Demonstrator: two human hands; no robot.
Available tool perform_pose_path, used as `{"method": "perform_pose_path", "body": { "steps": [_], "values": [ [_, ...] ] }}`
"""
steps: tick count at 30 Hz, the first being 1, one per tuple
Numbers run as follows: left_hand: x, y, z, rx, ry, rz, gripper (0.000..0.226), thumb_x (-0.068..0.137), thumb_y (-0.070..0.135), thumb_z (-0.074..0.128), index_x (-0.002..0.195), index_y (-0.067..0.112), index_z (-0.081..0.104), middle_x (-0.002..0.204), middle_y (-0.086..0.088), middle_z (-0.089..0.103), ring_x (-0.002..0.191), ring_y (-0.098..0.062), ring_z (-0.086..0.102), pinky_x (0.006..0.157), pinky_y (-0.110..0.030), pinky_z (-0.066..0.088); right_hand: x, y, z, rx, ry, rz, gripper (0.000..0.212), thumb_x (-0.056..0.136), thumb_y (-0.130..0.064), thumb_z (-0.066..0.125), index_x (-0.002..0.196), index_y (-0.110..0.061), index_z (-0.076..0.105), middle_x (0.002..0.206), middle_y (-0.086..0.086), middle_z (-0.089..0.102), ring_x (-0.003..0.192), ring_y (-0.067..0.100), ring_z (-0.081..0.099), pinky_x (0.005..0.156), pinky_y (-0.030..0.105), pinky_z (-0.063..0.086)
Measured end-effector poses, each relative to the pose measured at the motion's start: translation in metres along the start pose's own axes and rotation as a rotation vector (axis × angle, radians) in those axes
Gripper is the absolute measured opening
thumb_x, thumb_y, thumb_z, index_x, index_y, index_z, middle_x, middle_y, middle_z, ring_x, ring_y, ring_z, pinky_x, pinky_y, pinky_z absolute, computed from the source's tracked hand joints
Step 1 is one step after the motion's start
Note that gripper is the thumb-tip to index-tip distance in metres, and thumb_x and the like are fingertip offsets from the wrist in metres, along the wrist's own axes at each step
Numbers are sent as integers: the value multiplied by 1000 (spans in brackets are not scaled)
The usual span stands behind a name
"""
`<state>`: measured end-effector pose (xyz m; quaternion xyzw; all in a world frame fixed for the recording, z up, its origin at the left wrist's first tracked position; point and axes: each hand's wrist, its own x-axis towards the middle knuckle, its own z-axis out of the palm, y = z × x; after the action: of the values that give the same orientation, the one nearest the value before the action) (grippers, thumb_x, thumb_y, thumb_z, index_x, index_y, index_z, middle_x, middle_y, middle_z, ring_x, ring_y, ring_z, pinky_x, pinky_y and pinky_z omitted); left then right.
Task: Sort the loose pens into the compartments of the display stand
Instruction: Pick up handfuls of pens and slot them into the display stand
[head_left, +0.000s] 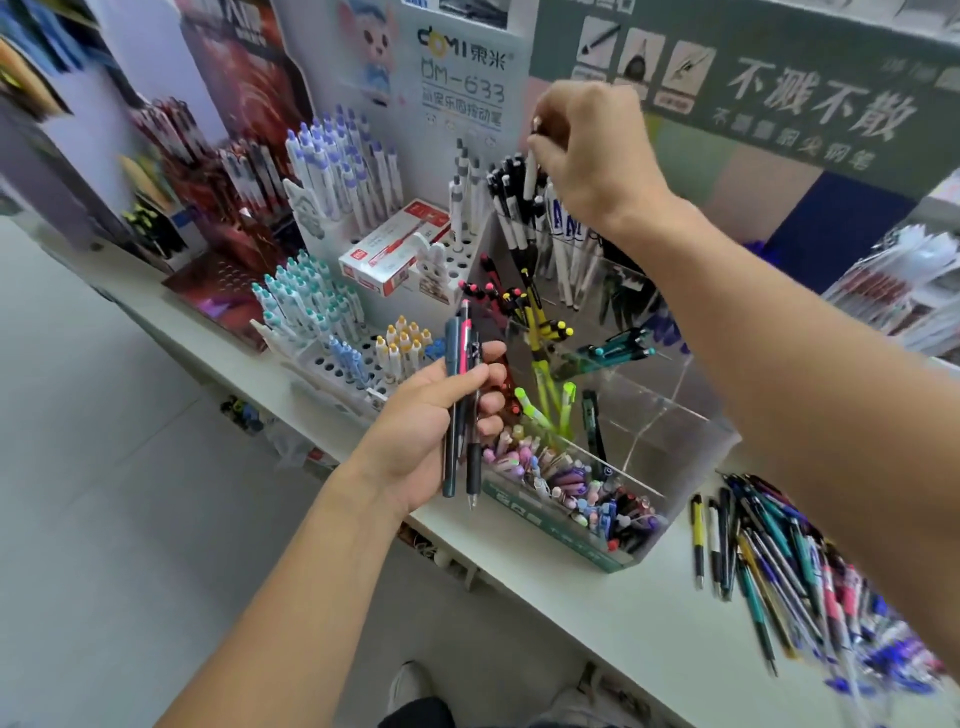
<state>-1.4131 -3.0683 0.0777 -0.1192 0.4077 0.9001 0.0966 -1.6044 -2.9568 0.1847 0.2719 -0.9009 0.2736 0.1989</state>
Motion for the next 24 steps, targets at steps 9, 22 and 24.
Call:
{"method": "perform_pose_path", "body": {
  "steps": [9,22,24],
  "values": [
    [-5,-2,-2,154,-28,-64,30,105,19,47,131,9,58,75,-3,60,54,-9,47,44,-17,40,33,-17,-21,-264,-292,169,8,93,-7,63,101,-7,66,92,9,66,68,19,60,56,21,48],
    [-2,-16,-4,209,100,-29,21,102,31,53,113,17,65,70,3,54,53,-9,42,44,-17,35,17,-3,-1,-336,-268,140,23,91,-8,67,114,-10,70,105,8,70,92,31,68,82,40,58],
    [-3,-16,-4,223,82,-18,19,101,31,54,98,27,73,68,3,52,50,-7,38,41,-15,32,10,-1,2,-363,-161,122,24,94,-8,64,117,-11,71,114,10,72,98,31,69,88,40,57]
  ]
}}
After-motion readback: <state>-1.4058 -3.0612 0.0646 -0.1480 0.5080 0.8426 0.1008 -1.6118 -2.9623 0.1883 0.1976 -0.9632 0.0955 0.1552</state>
